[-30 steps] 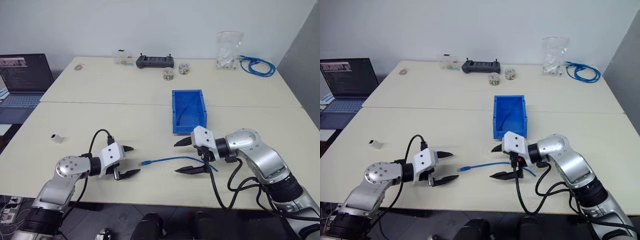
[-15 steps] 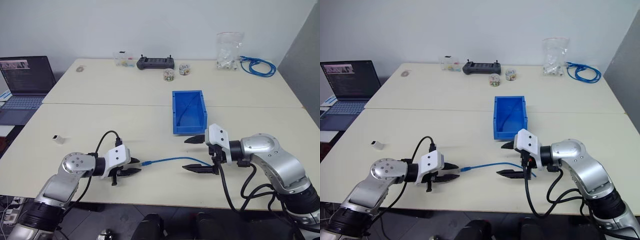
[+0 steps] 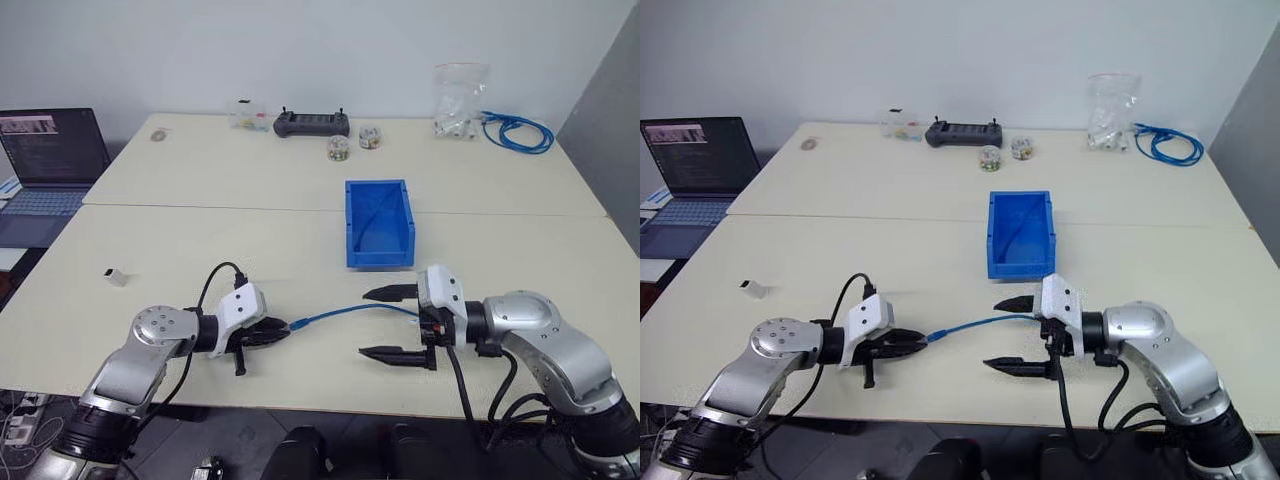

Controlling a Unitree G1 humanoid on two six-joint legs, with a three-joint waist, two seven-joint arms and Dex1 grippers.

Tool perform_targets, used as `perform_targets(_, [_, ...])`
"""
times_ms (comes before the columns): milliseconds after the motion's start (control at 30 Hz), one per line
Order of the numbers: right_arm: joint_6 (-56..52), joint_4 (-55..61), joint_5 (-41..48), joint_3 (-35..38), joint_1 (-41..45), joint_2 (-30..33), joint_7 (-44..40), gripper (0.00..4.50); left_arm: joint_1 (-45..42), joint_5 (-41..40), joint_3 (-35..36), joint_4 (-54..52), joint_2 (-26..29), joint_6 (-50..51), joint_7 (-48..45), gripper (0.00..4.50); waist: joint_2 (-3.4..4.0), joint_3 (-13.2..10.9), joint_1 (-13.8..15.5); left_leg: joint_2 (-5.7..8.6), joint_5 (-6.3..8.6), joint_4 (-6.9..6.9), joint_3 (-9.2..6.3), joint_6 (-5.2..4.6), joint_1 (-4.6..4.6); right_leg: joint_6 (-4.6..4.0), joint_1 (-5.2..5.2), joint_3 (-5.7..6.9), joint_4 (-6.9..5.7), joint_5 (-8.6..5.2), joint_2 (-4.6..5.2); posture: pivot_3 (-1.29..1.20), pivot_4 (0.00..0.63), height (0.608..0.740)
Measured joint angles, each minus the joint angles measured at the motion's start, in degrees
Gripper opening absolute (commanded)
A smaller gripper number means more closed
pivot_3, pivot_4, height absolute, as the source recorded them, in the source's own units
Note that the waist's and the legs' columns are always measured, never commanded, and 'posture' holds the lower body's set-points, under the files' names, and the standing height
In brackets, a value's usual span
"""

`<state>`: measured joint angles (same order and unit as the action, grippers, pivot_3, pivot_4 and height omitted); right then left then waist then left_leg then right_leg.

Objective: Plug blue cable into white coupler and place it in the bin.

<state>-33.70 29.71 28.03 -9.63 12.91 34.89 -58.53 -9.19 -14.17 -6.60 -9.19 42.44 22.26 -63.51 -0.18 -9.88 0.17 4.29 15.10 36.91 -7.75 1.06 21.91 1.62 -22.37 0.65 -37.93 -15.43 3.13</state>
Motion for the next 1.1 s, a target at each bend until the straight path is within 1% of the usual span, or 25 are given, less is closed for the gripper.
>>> perform_targets(100, [-2.02, 2.0, 3.08, 1.8, -1.97, 0.12, 1.01, 4.5, -2.18, -3.93, 0.63, -4.15, 0.15, 3.79, -0.89, 0.23, -0.08, -0.05, -0.17, 0.0, 0.0, 0.0, 0.01, 0.0, 0.0, 0.01, 0.0, -0.01, 0.02, 0.0, 0.0, 0.0, 0.15, 0.74])
perform_targets(200, [-5.19, 3.88, 7.13, 3.64, -4.11, 0.45, 2.4, 4.5, -4.81, -6.22, 1.48, -6.29, 0.56, 5.37, -1.3, 0.23, -0.09, -0.05, -0.16, 0.0, 0.0, -0.01, 0.02, 0.0, -0.01, 0.01, 0.0, -0.01, 0.02, -0.01, 0.0, 0.0, 0.15, 0.74])
perform_targets(367, [-9.11, 5.85, 10.45, 5.32, -6.18, 0.58, 6.8, 4.5, -8.52, -10.3, 2.23, -5.99, -0.71, 7.98, -1.12, 0.23, -0.09, -0.06, -0.33, -0.01, 0.0, -0.01, 0.05, 0.0, -0.02, 0.02, 0.0, -0.02, 0.02, -0.01, -0.02, 0.0, 0.15, 0.74])
perform_targets(467, [-10.1, 5.87, 12.17, 6.37, -6.26, -1.16, 9.76, 4.5, -9.78, -13.47, 2.53, -5.26, -2.64, 10.24, -1.06, 0.23, -0.1, -0.06, -0.3, -0.01, 0.0, -0.01, 0.04, 0.0, -0.01, 0.02, 0.01, -0.01, 0.02, -0.01, -0.02, 0.0, 0.15, 0.74])
perform_targets(533, [-10.41, 5.64, 13.3, 6.54, -6.2, -2.95, 11.53, 4.5, -10.25, -16.02, 2.57, -4.65, -3.88, 12.33, -1.07, 0.23, -0.11, -0.06, -0.33, -0.01, 0.0, 0.0, 0.04, 0.01, -0.02, 0.02, 0.01, -0.02, 0.02, -0.01, -0.02, 0.0, 0.15, 0.74])
perform_targets(633, [-10.55, 3.8, 14.34, 7.25, -5.1, -5.23, 13.78, 4.5, -10.23, -19.55, 2.6, -4.61, -4.12, 15.19, -1.77, 0.23, -0.12, -0.07, -0.42, 0.0, 0.0, 0.0, 0.06, 0.01, -0.02, 0.02, 0.0, -0.04, 0.01, -0.01, -0.03, 0.0, 0.15, 0.74])
perform_targets(867, [-11.05, 1.3, 17.22, 8.29, -2.61, -7.8, 15.84, 4.5, -11.35, -25.88, 3.04, -4.45, -6.32, 21.05, -1.04, 0.23, -0.12, -0.07, -0.37, 0.0, -0.01, 0.0, 0.04, 0.01, -0.02, 0.01, 0.01, -0.03, 0.0, -0.01, -0.03, 0.0, 0.15, 0.74])
perform_targets(1100, [-12.11, -0.41, 19.12, 7.8, -0.2, -9.75, 16.48, 4.5, -12.39, -28.87, 4.44, -4.46, -6.54, 24.5, 0.43, 0.23, -0.12, -0.07, -0.49, 0.0, -0.01, 0.0, 0.04, 0.01, -0.04, 0.0, 0.0, -0.04, -0.02, 0.0, -0.04, 0.0, 0.15, 0.74])
